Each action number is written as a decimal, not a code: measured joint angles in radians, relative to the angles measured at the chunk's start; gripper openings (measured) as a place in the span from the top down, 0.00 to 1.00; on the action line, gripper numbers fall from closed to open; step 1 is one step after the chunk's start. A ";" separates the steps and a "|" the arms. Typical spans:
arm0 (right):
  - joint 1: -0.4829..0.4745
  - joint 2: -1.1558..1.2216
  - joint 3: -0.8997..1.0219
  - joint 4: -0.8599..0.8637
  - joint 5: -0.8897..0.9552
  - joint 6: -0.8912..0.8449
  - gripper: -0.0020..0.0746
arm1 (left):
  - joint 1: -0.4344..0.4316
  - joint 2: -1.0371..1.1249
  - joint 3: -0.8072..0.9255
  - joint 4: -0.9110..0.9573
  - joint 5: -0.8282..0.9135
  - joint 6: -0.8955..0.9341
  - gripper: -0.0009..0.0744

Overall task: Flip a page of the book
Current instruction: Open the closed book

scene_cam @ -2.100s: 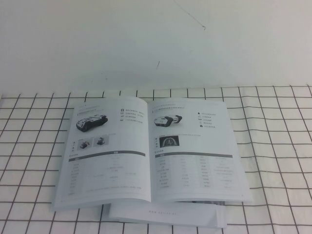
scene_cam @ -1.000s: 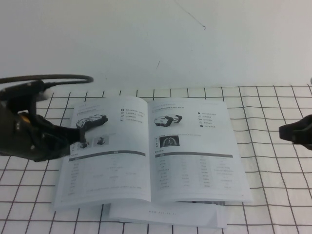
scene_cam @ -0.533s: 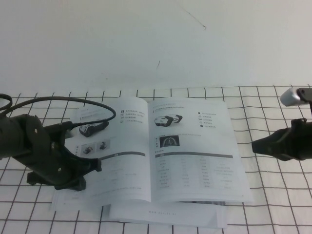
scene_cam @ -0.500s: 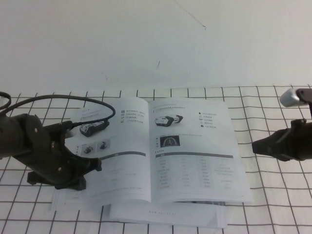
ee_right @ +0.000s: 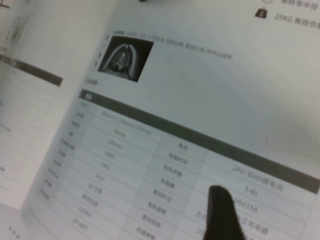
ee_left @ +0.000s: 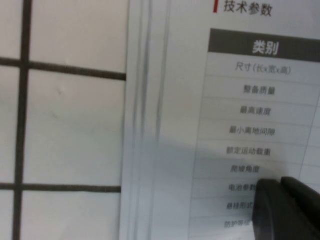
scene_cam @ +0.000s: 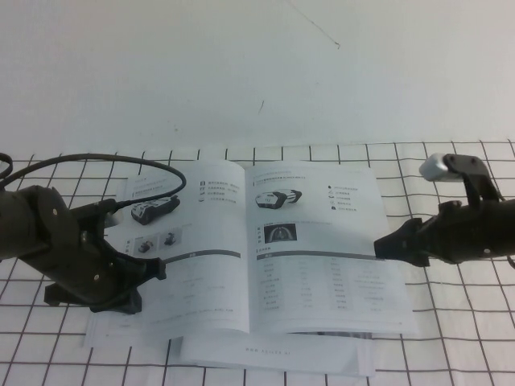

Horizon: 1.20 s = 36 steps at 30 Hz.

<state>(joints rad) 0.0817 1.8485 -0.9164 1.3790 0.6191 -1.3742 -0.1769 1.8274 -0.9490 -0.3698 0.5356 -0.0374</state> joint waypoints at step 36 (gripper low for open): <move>0.028 0.116 -0.042 0.045 -0.086 -0.066 0.43 | 0.002 0.000 -0.006 0.000 0.006 0.013 0.99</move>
<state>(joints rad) 0.1097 1.9644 -0.9584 1.4241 0.5328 -1.4399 -0.1752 1.8274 -0.9548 -0.3698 0.5416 -0.0246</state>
